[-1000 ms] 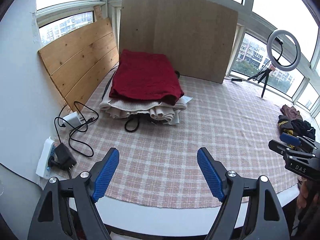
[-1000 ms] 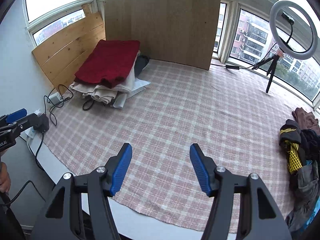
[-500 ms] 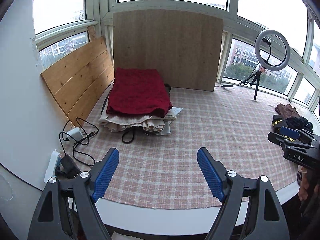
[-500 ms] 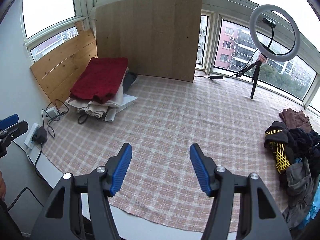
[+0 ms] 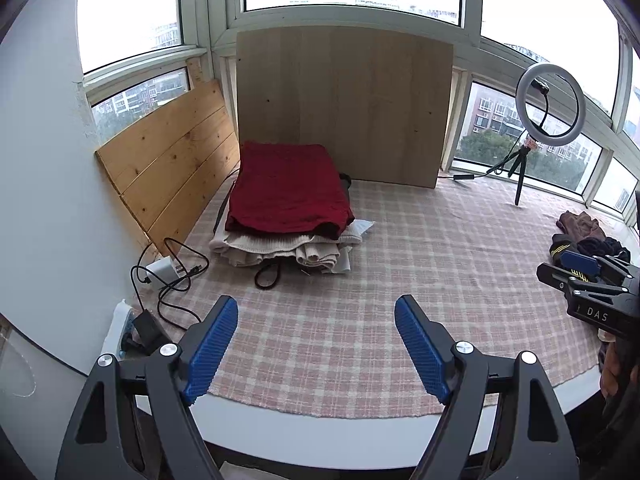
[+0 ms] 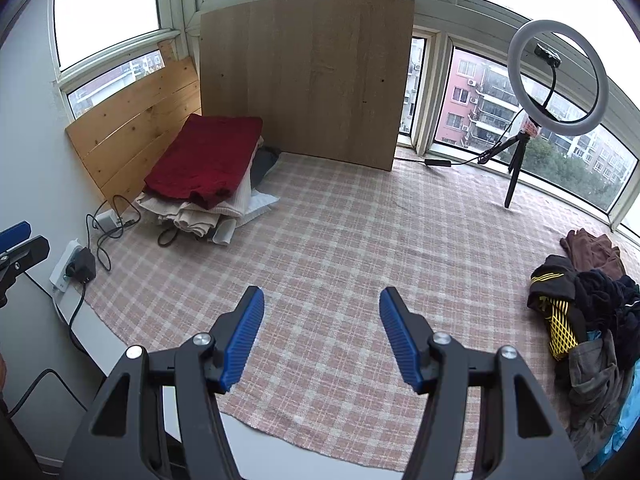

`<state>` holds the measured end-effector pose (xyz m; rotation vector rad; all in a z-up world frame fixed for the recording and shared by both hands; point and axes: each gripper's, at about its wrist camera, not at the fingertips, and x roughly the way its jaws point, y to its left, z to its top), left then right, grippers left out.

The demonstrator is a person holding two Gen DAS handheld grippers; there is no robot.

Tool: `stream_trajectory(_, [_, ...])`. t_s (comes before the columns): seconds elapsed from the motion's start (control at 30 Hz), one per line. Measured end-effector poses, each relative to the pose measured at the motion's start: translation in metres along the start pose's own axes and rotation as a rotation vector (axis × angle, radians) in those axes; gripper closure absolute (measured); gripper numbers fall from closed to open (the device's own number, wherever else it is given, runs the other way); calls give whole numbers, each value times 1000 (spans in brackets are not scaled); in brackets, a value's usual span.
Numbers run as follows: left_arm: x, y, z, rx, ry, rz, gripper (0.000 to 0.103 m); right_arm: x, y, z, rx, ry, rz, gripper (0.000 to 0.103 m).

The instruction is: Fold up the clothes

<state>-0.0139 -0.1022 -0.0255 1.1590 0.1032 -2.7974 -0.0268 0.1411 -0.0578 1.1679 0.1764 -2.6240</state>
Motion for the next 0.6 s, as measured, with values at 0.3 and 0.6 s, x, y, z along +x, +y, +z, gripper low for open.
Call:
stream_trajectory(0.3, [-5, 6, 0, -14, -34, 16, 23, 2, 5, 0, -15, 6, -10, 44])
stream_trajectory(0.6, [1, 4, -1, 12, -21, 26, 23, 12, 9, -2, -22, 36, -6, 44])
